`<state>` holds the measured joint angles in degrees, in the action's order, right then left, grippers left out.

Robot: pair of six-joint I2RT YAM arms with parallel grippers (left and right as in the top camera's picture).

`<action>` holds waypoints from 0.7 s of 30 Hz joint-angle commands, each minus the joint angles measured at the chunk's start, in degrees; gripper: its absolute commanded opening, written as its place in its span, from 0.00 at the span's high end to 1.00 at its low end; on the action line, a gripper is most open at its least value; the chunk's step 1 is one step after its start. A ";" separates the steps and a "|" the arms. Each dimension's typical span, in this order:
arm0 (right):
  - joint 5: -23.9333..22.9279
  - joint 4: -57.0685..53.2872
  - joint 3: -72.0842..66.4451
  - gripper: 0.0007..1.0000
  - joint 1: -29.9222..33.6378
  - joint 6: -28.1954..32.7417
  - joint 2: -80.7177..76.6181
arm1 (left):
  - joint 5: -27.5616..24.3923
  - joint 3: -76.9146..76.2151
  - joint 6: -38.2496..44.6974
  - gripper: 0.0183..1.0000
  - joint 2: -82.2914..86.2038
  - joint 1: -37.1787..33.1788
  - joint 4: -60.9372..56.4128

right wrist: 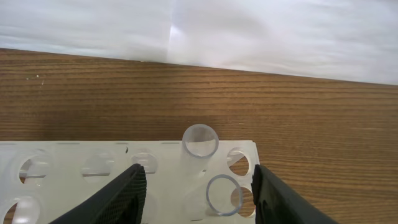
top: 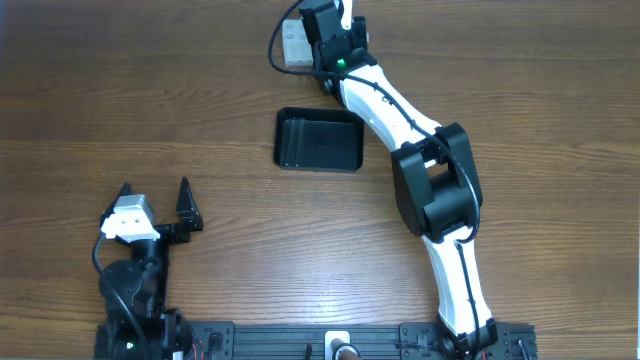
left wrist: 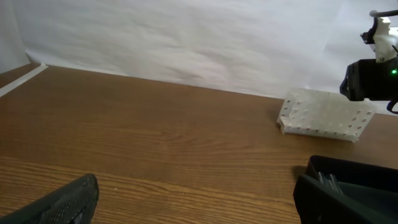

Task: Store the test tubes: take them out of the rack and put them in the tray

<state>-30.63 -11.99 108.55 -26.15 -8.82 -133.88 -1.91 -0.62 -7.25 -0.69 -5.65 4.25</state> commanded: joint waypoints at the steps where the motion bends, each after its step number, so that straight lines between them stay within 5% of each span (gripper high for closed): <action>1: -0.92 -0.04 1.38 0.50 0.50 -1.09 -1.16 | 0.24 0.28 0.83 0.00 0.35 -0.15 0.15; 13: -0.90 -1.05 1.38 0.77 0.61 -1.88 -1.16 | 0.24 0.28 0.83 0.00 0.35 -0.15 0.15; 21: -0.94 -1.05 1.38 0.82 0.44 -1.84 -1.16 | 0.24 0.28 0.83 0.00 0.35 -0.15 0.15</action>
<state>-30.61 -13.08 108.55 -25.91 -10.33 -133.91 -1.91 -0.62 -7.25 -0.69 -5.65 4.25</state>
